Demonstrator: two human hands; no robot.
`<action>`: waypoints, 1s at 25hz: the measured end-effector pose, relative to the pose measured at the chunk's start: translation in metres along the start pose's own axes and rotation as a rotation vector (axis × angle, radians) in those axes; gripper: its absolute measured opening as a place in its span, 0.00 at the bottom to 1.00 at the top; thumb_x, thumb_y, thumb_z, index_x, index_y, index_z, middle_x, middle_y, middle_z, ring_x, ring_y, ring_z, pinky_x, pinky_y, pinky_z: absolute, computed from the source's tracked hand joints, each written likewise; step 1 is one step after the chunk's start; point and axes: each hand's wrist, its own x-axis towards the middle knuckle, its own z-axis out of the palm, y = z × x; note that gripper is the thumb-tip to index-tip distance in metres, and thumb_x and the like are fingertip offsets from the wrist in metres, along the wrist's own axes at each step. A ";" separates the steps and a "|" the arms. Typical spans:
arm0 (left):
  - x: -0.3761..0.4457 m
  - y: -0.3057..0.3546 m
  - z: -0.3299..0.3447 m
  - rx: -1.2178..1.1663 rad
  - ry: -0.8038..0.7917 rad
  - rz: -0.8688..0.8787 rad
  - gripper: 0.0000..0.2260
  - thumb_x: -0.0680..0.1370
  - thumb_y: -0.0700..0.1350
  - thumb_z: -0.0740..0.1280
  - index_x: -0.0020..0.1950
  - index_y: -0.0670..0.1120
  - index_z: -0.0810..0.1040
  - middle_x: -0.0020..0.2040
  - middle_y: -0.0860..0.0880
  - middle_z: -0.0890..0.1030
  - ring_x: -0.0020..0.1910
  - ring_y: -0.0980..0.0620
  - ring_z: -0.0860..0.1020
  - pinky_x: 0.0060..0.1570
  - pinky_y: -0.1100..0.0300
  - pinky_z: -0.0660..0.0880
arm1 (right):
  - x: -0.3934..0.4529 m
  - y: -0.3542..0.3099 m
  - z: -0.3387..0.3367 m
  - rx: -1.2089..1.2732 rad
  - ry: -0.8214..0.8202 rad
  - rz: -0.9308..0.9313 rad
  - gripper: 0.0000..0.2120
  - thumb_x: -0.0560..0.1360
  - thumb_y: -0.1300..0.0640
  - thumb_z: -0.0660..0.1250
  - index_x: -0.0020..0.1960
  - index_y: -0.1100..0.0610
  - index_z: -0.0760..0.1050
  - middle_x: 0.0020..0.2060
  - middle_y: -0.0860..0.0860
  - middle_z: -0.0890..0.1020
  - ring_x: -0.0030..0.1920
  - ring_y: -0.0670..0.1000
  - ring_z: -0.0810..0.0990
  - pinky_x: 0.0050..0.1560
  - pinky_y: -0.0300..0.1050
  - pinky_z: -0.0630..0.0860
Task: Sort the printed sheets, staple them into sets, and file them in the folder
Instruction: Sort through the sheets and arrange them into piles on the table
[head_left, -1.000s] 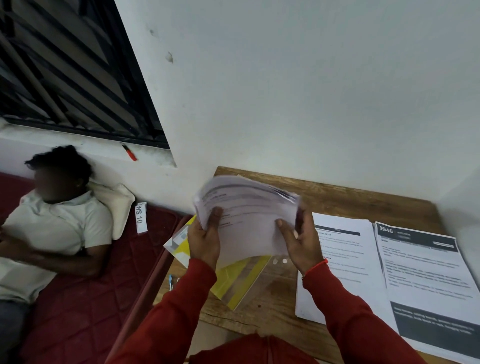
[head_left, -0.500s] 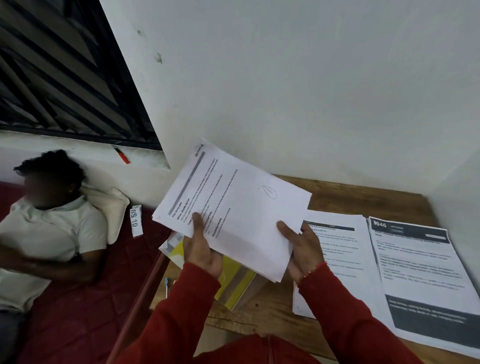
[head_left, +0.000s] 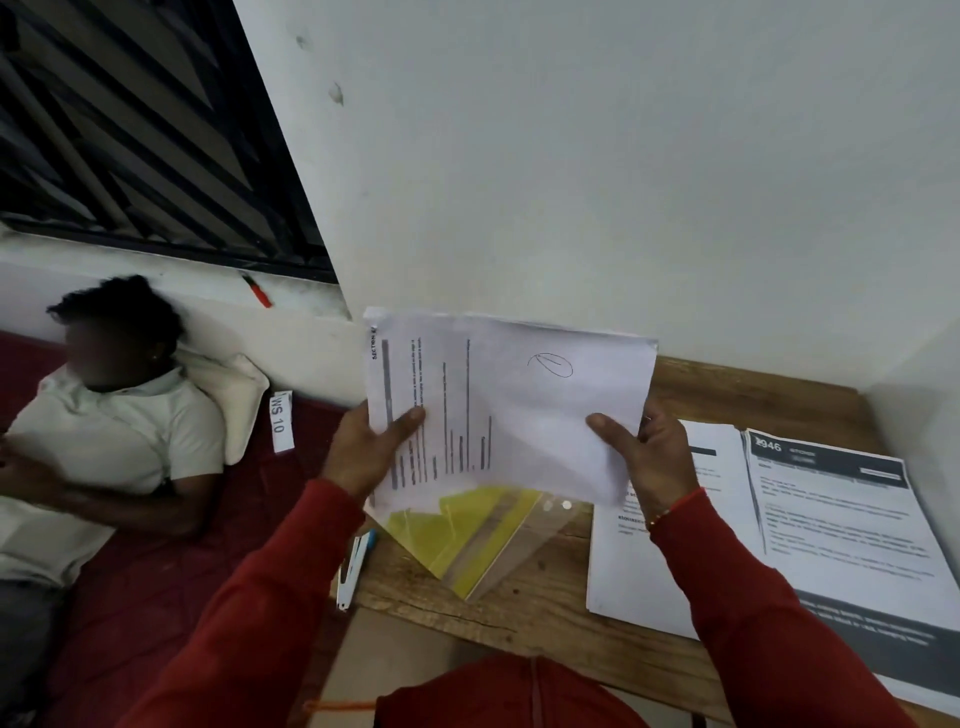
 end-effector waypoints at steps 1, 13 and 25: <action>-0.002 -0.008 0.006 0.039 0.090 0.094 0.10 0.76 0.44 0.72 0.55 0.43 0.80 0.49 0.46 0.84 0.48 0.46 0.83 0.47 0.52 0.81 | -0.005 0.002 0.005 0.003 0.015 -0.033 0.14 0.72 0.66 0.72 0.55 0.56 0.79 0.47 0.48 0.86 0.49 0.50 0.84 0.47 0.42 0.80; -0.014 -0.060 0.018 0.155 0.068 0.111 0.20 0.71 0.59 0.68 0.55 0.48 0.79 0.46 0.52 0.82 0.49 0.47 0.81 0.44 0.55 0.77 | -0.037 0.037 -0.003 -0.140 -0.005 0.118 0.11 0.72 0.61 0.73 0.51 0.49 0.80 0.44 0.40 0.85 0.47 0.41 0.83 0.45 0.37 0.79; -0.052 -0.048 0.092 -0.489 -0.077 -0.458 0.23 0.71 0.67 0.67 0.60 0.55 0.77 0.56 0.47 0.83 0.52 0.43 0.82 0.47 0.42 0.79 | -0.087 0.067 0.008 0.417 0.425 0.387 0.23 0.64 0.58 0.77 0.58 0.58 0.79 0.52 0.55 0.85 0.53 0.57 0.83 0.52 0.57 0.80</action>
